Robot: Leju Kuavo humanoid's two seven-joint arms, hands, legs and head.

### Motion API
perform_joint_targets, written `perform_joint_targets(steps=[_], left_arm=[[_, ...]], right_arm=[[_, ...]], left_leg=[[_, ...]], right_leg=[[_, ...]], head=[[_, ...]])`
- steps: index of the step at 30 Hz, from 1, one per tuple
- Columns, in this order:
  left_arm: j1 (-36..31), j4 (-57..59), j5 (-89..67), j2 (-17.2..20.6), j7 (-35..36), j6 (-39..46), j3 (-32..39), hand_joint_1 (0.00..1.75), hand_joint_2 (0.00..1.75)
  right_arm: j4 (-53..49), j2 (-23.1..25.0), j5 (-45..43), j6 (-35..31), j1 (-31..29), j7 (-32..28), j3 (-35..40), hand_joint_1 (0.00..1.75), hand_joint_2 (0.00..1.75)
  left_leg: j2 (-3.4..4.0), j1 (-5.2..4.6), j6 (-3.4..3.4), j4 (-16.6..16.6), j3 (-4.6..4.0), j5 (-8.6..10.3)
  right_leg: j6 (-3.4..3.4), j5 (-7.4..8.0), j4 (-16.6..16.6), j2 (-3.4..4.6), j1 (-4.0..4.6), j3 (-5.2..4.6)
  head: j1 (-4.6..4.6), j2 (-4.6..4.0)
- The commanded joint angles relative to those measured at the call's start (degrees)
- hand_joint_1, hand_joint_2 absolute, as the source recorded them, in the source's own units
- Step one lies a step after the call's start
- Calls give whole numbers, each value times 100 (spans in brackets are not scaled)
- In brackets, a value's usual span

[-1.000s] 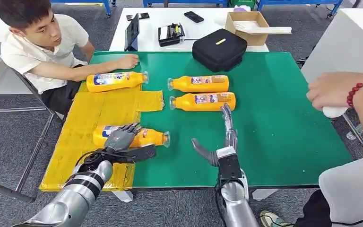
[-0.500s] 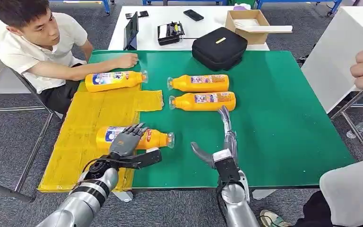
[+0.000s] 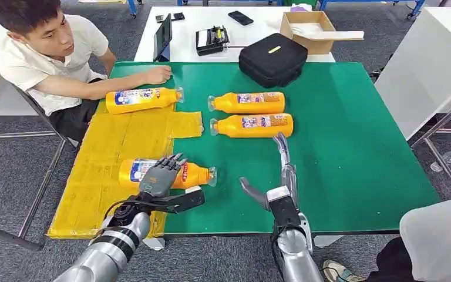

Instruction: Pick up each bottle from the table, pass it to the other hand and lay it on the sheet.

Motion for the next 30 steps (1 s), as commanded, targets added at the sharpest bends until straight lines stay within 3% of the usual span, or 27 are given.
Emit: perform_joint_targets(steps=[1,7,8,12,13,14,21,22,24,25,28,30], left_arm=[[697,-1869,139,-60,114,265,-1139,0,175],[1026,-2845,399,-55,-46,241,-1522,0,175],[1169,-3092,968,-165,-367,160,-1426,0,175],[1409,-3548,1685,-272,-544,-66,-1324,0,175],[2140,-4753,4007,-385,-995,-745,-1362,0,175],[2182,-4871,4225,-371,-1006,-750,-1415,0,175],[2253,-5428,4272,-273,-1260,-70,-1468,0,175],[2286,-5519,4563,-309,-1314,-154,-1425,0,175],[2291,-5554,4572,-299,-1314,-155,-1439,0,175],[2325,-5555,4899,-359,-1298,-277,-1386,0,175],[2425,-5306,5977,-534,-941,-696,-1165,0,175],[2452,-4935,6372,-591,-826,-831,-1128,0,175]], right_arm=[[-359,99,166,50,171,1,-315,0,175],[-565,98,245,17,285,56,-361,0,175],[-607,96,253,32,318,63,-360,0,175],[-756,101,268,35,414,85,-364,0,175],[-1590,-281,2843,-1580,901,796,28,0,175],[-1673,-443,3207,-1782,960,1002,221,0,175],[-2050,-847,3647,-2091,989,1535,518,0,175],[-1997,-907,4452,-2264,996,1948,470,0,175],[-1917,-962,4446,-2315,1000,1962,489,0,175],[-1828,-1015,5160,-2342,1007,2436,391,0,175],[-1322,-1363,5635,-2330,996,3026,135,0,175],[-878,-1537,5668,-2329,963,3037,-215,0,175]], left_leg=[[13,4,4,4,-19,-3],[20,2,0,8,-54,-5],[15,0,0,6,-58,0],[21,4,0,8,-54,-7],[18,-2,1,5,-70,0],[18,-2,2,6,-80,-4],[36,1,3,7,-89,-12],[36,-2,2,6,-92,-10],[31,1,2,4,-96,-7],[39,1,3,4,-86,-11],[40,6,5,2,-69,-17],[38,5,6,-3,-64,-15]], right_leg=[[-22,1,-3,0,9,-15],[-16,-2,3,0,7,-52],[-6,2,2,0,3,-56],[-16,-2,2,1,8,-51],[-4,3,4,2,2,-69],[-3,-1,3,1,1,-78],[-11,1,-2,14,7,-89],[-10,2,1,14,3,-94],[-4,5,-3,12,5,-94],[-11,3,-6,16,6,-86],[-20,-2,-14,12,13,-64],[-16,1,-20,12,11,-60]], head=[[0,0],[0,0],[0,0],[0,0],[0,0],[0,0],[-2,0],[-4,0],[-2,0],[-4,0],[-2,0],[-2,0]])
